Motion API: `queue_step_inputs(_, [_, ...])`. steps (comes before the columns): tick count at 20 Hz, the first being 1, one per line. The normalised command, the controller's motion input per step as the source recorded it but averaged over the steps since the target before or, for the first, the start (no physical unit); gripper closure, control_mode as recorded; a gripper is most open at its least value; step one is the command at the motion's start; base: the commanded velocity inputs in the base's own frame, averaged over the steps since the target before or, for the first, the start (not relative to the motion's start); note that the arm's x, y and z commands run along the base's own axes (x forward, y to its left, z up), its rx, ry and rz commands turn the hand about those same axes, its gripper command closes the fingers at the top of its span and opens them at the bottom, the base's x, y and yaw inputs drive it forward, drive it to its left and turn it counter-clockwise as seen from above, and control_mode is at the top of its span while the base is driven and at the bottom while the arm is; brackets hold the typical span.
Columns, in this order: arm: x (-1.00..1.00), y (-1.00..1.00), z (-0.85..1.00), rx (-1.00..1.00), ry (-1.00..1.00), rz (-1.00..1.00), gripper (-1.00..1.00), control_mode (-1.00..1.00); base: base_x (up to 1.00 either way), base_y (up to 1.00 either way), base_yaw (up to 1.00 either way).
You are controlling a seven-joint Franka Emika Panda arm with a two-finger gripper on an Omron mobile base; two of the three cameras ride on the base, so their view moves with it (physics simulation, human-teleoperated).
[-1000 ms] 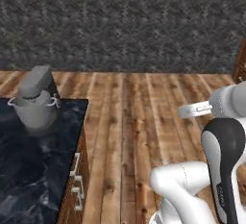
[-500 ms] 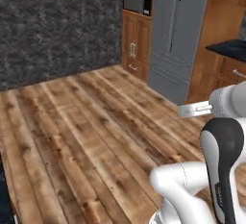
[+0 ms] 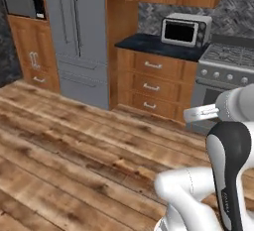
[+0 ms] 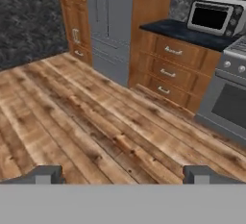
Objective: Navigate to the toaster oven.
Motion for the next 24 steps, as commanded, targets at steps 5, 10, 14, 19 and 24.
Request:
queue_step_inputs(5, [0.0, 0.0, 0.0, 0.0, 0.0, 0.0, -1.0, 1.0, 0.48, -0.02, -0.69])
queue_step_inputs(10, [0.0, 0.0, 0.0, 0.0, 0.0, 0.0, -1.0, 1.0, 0.98, 0.16, -0.58])
queue_step_inputs(14, [0.0, 0.0, 0.0, 0.0, 0.0, 0.0, -1.0, 1.0, 1.0, 0.41, -0.54])
queue_step_inputs(19, [0.0, 0.0, 0.0, 0.0, 0.0, 0.0, -1.0, 1.0, 1.0, 0.84, -0.5])
queue_step_inputs(24, [0.0, 0.0, 0.0, 0.0, 0.0, 0.0, -1.0, 1.0, 0.95, 1.0, -0.39])
